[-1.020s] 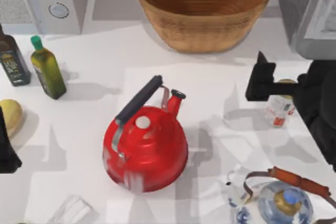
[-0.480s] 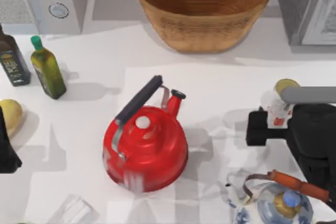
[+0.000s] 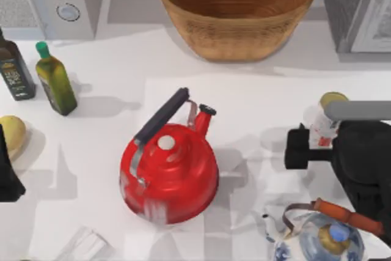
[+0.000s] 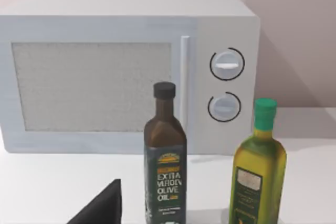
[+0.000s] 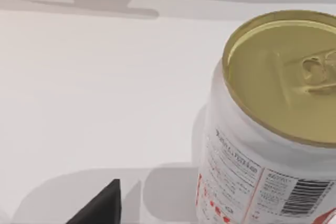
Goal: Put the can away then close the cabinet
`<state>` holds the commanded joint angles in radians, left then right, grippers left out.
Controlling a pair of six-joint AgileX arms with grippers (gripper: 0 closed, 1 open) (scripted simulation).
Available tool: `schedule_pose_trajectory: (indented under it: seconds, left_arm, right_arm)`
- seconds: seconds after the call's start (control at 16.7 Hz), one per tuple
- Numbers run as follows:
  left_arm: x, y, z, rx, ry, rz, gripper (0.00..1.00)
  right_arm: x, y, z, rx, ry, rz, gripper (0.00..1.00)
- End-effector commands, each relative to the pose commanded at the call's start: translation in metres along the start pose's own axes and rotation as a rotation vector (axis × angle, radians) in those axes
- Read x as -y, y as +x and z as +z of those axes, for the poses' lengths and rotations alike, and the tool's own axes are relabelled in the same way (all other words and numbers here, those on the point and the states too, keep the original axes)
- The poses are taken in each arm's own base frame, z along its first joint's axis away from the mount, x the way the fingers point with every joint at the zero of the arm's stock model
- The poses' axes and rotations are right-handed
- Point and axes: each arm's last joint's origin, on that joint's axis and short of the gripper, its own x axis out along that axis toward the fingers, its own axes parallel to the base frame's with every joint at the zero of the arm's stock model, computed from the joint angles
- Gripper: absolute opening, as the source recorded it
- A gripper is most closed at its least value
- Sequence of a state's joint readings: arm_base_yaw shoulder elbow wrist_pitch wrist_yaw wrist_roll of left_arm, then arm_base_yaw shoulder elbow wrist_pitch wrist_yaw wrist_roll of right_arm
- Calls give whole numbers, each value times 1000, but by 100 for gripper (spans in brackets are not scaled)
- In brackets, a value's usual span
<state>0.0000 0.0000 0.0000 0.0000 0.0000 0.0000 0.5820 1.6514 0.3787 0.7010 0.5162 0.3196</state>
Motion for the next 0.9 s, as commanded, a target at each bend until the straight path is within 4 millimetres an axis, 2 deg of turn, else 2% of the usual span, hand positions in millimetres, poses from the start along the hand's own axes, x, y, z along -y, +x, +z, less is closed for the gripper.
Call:
schedule_pose_trajectory:
  seconds: [0.12, 0.54, 0.84, 0.9]
  left_arm:
    - [0, 0, 0, 0, 0, 0, 100]
    - [0, 0, 0, 0, 0, 0, 100]
    - [0, 0, 0, 0, 0, 0, 100]
    - [0, 0, 0, 0, 0, 0, 100]
  right_arm:
    - [-2, 8, 1, 5, 1, 8, 100]
    - [1, 54, 1, -8, -2, -4, 100]
    - [3, 57, 1, -8, 0, -8, 100]
    - [3, 57, 1, -8, 0, -8, 92]
